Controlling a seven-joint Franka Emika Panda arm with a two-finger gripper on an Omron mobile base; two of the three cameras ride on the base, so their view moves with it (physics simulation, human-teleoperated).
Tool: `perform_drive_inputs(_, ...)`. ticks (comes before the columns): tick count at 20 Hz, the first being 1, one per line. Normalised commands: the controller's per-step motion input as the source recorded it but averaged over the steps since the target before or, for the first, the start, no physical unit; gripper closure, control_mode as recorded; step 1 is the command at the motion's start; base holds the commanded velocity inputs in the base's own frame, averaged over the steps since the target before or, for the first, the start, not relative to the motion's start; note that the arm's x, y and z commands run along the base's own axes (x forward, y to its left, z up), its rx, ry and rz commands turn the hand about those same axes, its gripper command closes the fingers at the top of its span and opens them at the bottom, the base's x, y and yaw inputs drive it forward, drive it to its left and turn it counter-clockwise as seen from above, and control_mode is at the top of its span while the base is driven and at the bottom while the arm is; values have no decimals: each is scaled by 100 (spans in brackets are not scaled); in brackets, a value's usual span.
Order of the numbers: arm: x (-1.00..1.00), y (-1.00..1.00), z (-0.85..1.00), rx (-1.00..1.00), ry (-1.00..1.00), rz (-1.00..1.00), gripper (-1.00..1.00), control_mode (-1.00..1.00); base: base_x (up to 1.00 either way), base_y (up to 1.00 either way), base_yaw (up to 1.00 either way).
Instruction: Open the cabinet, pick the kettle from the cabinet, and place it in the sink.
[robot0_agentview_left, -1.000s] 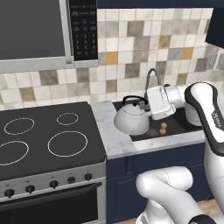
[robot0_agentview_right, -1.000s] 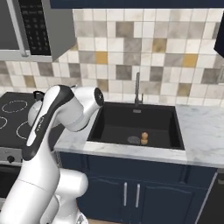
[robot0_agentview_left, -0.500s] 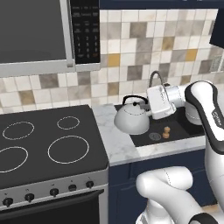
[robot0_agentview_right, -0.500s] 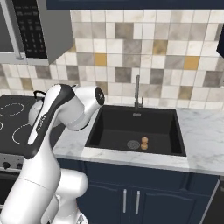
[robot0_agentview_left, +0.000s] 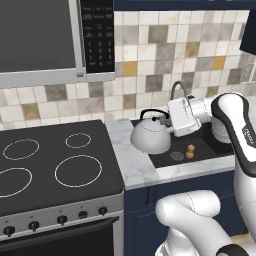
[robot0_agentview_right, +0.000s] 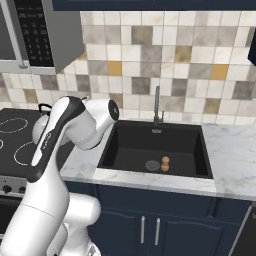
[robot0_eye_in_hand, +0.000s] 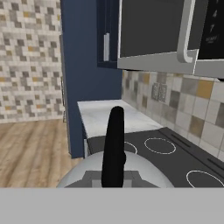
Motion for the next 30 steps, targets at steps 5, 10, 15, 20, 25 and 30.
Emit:
perform_drive_inputs(5, 0, 0, 0, 0, 0, 0, 100, 100, 0, 0, 0)
perform_drive_inputs(10, 0, 0, 0, 0, 0, 0, 100, 100, 0, 0, 0)
perform_drive_inputs(15, 0, 0, 0, 0, 0, 0, 100, 100, 0, 0, 0)
perform_drive_inputs(20, 0, 0, 0, 0, 0, 0, 100, -100, 0, 0, 0)
perform_drive_inputs(25, 0, 0, 0, 0, 0, 0, 100, -100, 0, 0, 0)
perform_drive_inputs(30, 0, 0, 0, 0, 0, 0, 100, -100, 0, 0, 0)
